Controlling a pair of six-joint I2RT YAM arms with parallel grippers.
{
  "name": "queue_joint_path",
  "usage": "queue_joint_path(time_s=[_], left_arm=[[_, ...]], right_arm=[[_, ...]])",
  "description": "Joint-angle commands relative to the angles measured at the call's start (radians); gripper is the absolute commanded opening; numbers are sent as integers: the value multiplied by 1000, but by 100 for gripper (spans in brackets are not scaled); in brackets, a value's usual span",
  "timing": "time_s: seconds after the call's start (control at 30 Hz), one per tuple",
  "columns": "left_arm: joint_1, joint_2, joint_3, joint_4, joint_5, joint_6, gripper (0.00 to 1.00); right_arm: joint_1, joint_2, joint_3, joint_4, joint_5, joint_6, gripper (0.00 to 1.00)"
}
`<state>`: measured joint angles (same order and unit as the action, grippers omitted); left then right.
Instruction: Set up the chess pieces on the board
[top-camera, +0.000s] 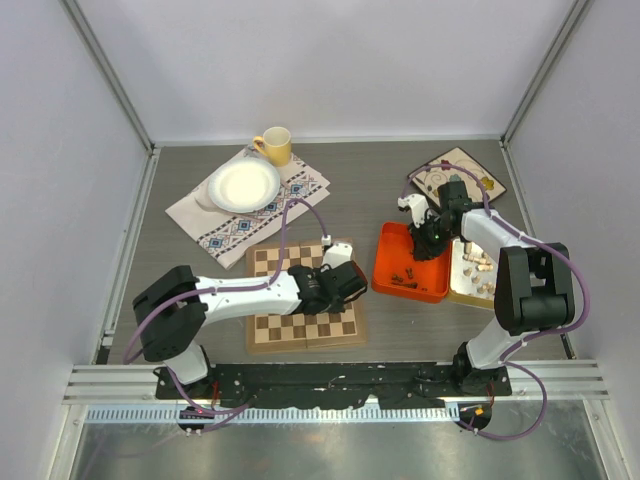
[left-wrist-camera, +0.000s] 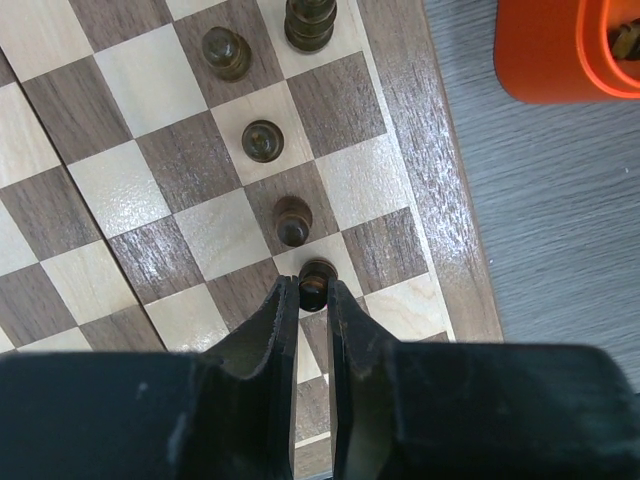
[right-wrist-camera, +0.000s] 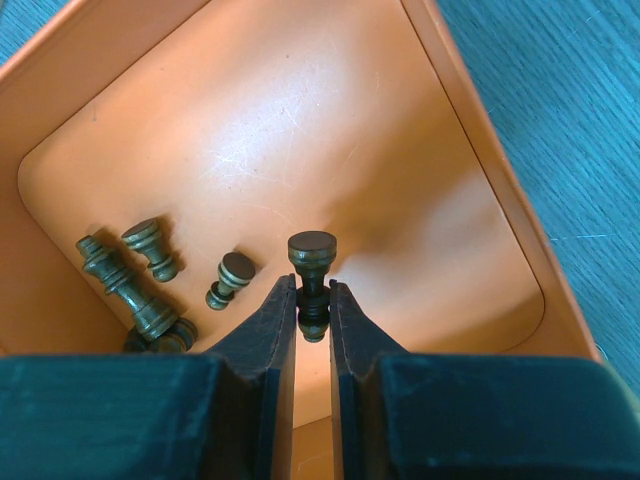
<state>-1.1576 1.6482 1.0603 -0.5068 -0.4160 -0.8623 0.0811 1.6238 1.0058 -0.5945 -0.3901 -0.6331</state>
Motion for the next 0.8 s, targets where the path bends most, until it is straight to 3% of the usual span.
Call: queue_joint_path(time_s=[0.0,0.77], left_arm=[[-5,10,32,2,-4,-15,16],[-5,5,46,-24,14,-15,27]], right_arm=[[0,-18,8,16,-4,-2,4],[-1,-16,10,15,-4,-5,3]])
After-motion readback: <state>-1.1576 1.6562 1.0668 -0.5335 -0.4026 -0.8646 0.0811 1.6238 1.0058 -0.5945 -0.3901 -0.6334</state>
